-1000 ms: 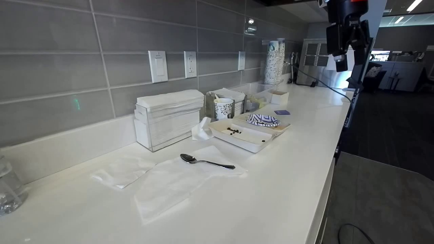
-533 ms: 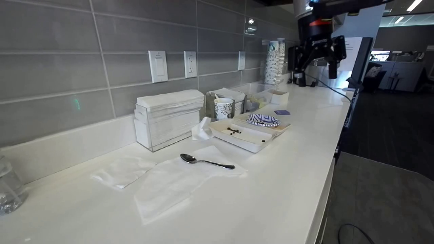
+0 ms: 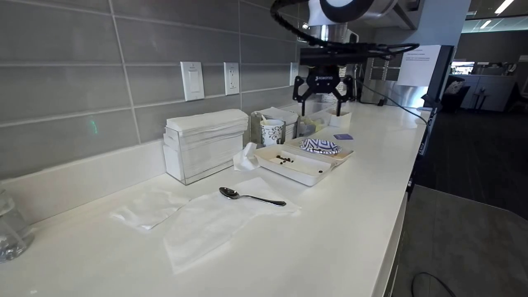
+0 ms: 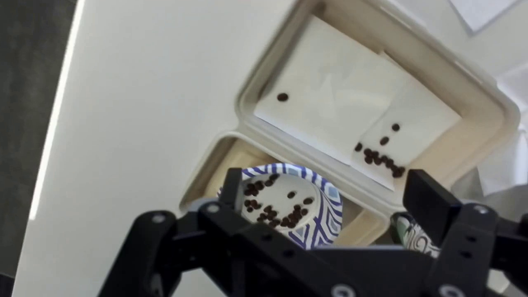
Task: Put the cup on the right side of the foam pack
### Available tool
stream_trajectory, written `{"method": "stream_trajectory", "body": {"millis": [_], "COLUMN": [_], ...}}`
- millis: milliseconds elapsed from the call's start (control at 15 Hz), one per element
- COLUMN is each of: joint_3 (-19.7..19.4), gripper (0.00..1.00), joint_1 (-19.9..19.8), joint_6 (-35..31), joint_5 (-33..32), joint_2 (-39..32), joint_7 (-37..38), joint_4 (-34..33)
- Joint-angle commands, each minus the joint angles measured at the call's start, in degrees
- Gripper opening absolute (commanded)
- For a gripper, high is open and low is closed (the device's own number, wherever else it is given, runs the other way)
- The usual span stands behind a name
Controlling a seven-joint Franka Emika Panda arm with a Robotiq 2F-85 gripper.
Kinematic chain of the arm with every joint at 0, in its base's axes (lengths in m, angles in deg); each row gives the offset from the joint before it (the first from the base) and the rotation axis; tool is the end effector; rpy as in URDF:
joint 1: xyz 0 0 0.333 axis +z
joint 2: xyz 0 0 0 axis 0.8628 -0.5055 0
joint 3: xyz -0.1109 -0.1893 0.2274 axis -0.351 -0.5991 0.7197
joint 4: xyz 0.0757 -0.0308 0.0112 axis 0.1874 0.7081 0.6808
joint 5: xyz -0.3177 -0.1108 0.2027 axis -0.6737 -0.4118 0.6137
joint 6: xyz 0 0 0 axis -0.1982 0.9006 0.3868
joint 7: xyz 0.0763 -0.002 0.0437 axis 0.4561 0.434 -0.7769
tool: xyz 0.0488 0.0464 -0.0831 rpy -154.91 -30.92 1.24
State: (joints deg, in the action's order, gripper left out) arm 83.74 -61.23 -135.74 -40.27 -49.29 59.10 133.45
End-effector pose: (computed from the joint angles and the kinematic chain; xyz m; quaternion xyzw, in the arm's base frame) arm 0.5865 0.0258 0.4427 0.9095 -0.4080 0.0643 0.0472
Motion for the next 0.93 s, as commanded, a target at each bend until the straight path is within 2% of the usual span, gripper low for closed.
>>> {"method": "stream_trajectory", "body": {"millis": [0,200,467,533,867], "joint_3": [-2.77,-5.36,-8.7,-7.85,-8.23], "gripper": [1.0,1.0,1.0,1.0,1.0], "joint_1": [3.38,5.46,6.86,6.58,6.81], "joint_6": [-3.7,-6.45,-4.76,-5.92,-5.9], "joint_5": [-3.78,-5.51,-4.57,-4.15,-4.15], "joint_2": [-7.42,-11.81,-16.78,-13.29,-13.81], "joint_7": [12.75,21.66,31.59,26.49,26.43], "joint_4": [-7.62,-12.65,-18.62,-14.65,-15.32]}}
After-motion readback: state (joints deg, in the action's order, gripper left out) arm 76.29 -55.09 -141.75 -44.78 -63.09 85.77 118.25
